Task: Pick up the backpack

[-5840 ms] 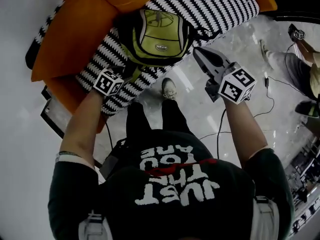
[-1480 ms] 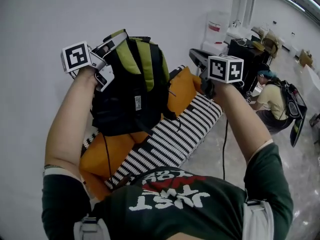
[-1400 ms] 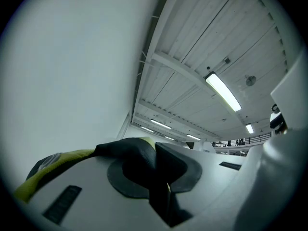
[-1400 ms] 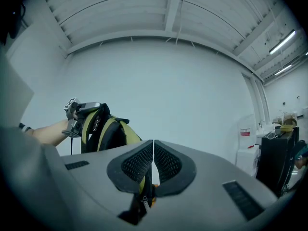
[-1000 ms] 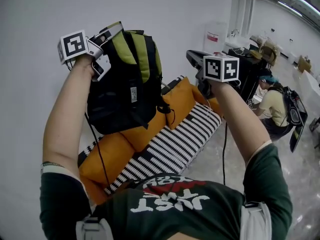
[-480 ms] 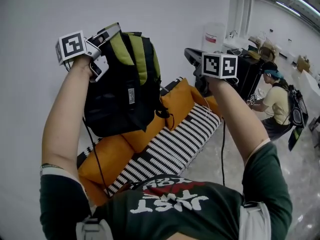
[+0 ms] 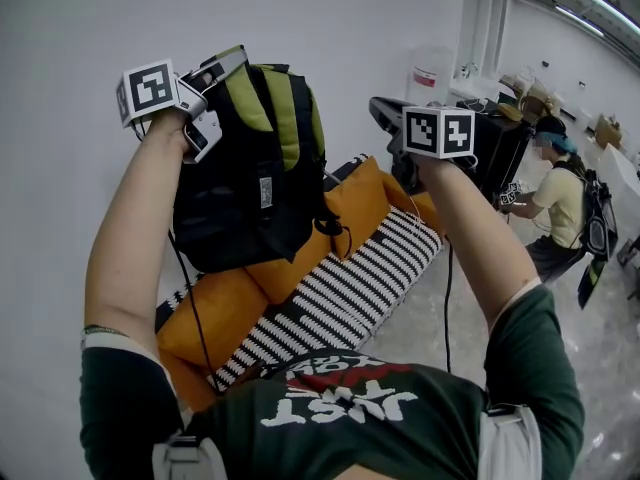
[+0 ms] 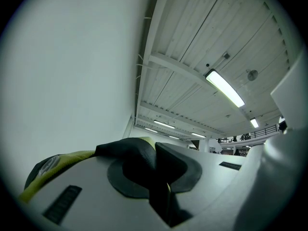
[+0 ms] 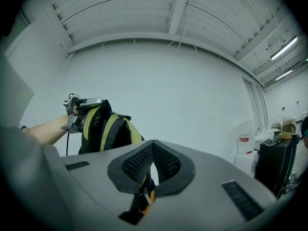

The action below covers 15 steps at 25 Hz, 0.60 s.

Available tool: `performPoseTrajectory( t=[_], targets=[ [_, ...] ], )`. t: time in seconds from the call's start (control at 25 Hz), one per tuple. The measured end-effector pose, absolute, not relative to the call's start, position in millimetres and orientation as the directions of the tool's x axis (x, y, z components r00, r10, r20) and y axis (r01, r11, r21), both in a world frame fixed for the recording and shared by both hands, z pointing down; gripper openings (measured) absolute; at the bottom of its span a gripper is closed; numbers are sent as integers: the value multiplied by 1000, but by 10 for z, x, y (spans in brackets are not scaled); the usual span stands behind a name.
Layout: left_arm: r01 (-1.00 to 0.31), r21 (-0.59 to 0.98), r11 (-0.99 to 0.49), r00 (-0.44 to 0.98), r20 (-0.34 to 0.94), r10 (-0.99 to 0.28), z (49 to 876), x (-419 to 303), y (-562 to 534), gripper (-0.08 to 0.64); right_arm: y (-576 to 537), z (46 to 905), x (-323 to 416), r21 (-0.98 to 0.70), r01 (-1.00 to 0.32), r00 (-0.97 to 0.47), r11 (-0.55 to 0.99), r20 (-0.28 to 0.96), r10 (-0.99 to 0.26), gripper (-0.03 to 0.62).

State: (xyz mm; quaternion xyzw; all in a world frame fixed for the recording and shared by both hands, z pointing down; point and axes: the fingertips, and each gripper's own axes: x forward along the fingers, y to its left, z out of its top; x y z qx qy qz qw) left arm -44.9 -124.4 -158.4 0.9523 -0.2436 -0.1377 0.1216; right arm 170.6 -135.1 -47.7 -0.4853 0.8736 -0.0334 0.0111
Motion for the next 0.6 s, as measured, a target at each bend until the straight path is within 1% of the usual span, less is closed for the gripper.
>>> performPoseTrajectory(
  t=[0.6],
  targets=[
    [-450,296,-843,836,-191,-514,-1536,-486,-1324,51,-1303,-492,1687,-37,-851,-525,524,19,-851,29]
  ],
)
